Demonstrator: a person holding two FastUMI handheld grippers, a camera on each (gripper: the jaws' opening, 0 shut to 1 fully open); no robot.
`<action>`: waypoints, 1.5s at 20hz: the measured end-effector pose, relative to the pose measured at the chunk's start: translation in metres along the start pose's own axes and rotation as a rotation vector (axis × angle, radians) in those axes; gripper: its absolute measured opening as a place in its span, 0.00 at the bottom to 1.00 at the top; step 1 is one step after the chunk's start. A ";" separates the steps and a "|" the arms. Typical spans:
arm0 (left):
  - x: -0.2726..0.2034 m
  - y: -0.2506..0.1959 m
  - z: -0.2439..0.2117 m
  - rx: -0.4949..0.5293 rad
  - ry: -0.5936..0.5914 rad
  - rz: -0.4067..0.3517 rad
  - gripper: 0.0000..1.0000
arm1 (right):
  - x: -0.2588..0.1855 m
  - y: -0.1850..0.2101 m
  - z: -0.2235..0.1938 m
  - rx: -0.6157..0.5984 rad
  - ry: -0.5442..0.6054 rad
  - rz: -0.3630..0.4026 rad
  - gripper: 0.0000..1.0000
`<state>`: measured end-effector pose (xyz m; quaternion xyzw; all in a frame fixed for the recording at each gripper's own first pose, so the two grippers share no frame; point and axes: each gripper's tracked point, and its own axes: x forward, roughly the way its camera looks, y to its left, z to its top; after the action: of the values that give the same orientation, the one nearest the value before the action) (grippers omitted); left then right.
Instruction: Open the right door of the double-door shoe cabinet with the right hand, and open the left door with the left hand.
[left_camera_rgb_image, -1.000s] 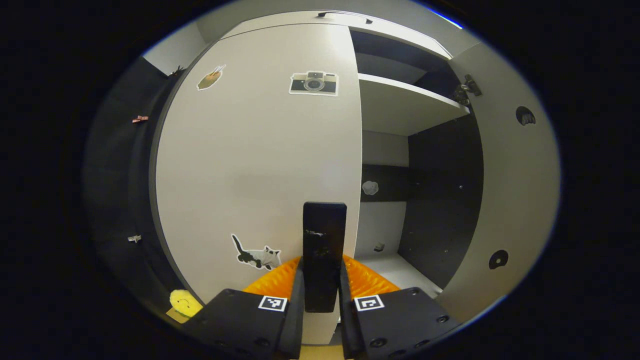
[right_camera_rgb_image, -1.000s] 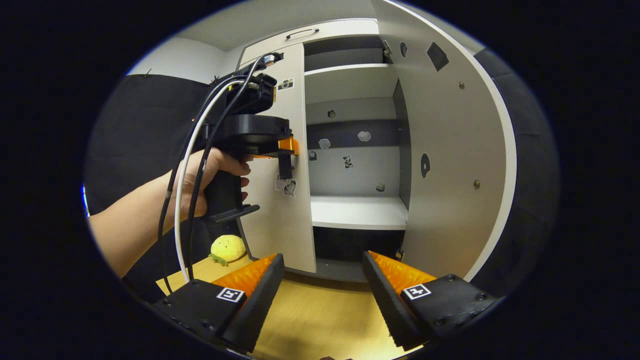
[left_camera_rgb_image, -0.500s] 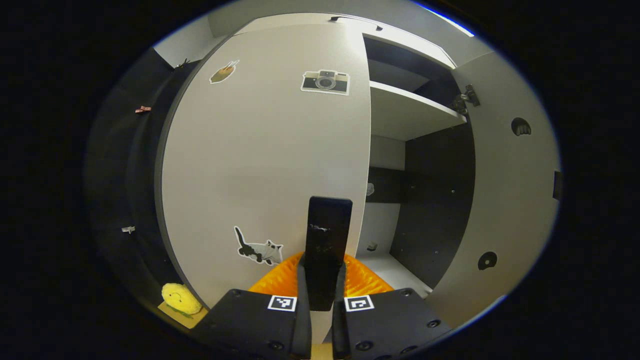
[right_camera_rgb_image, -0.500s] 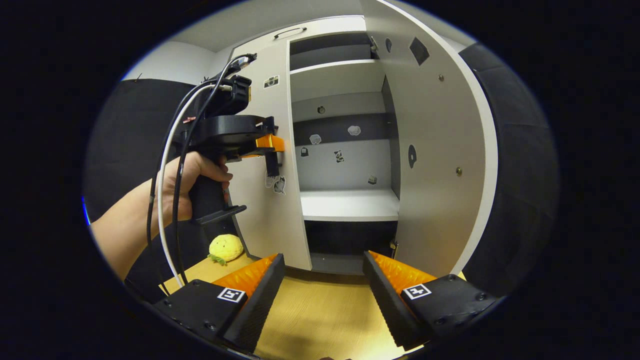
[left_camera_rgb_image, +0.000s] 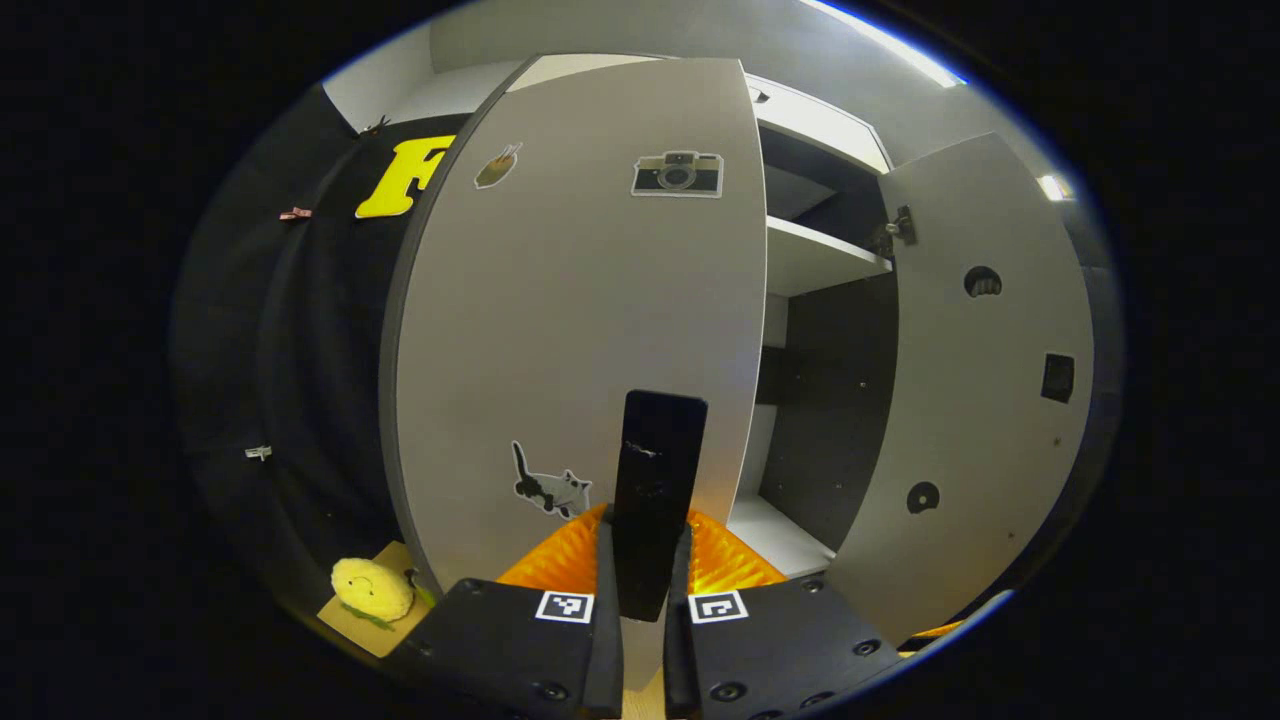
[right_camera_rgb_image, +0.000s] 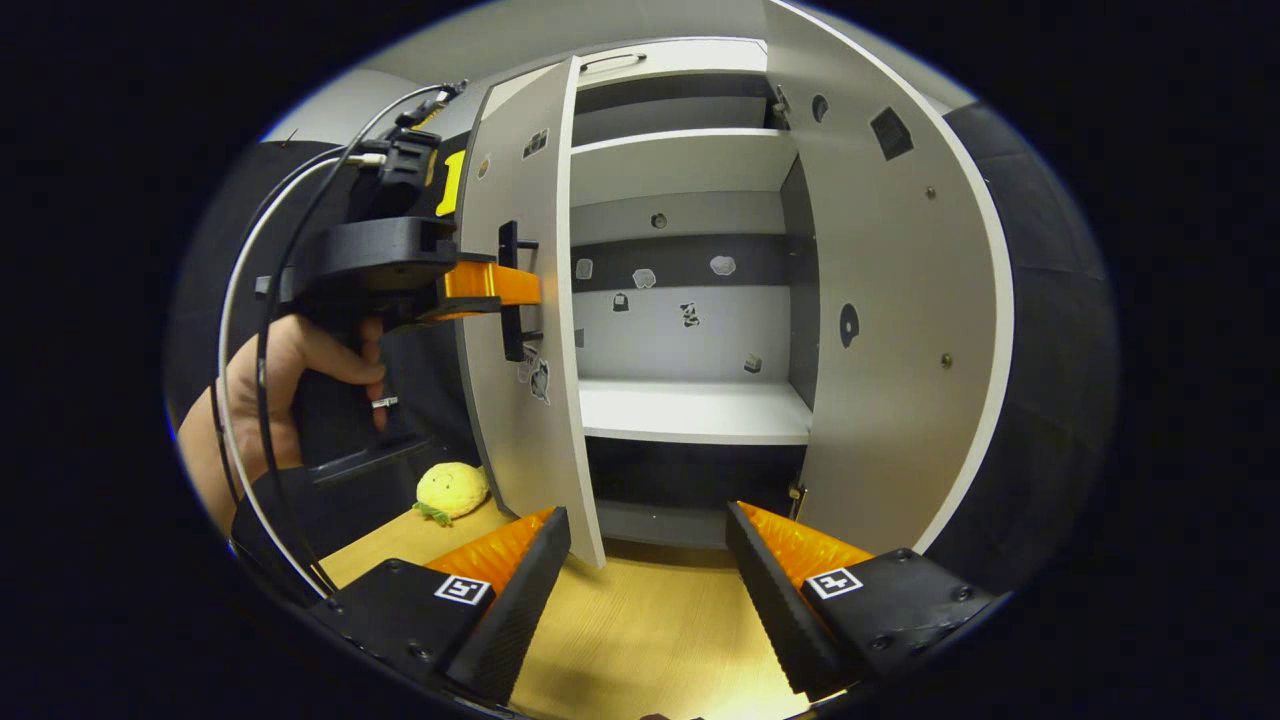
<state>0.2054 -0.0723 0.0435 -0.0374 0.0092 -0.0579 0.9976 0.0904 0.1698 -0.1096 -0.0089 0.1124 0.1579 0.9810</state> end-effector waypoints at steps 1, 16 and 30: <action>-0.002 0.001 0.000 -0.007 0.000 -0.007 0.20 | 0.000 0.005 0.000 -0.001 -0.001 -0.005 0.98; -0.011 0.021 0.004 -0.061 -0.018 -0.036 0.20 | -0.013 0.042 0.006 0.020 -0.038 -0.123 0.99; -0.060 0.150 0.012 0.032 -0.024 0.221 0.05 | -0.022 0.085 -0.001 -0.002 -0.033 -0.113 0.99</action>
<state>0.1631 0.0837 0.0452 -0.0211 0.0005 0.0529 0.9984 0.0435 0.2437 -0.1044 -0.0135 0.0955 0.1026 0.9900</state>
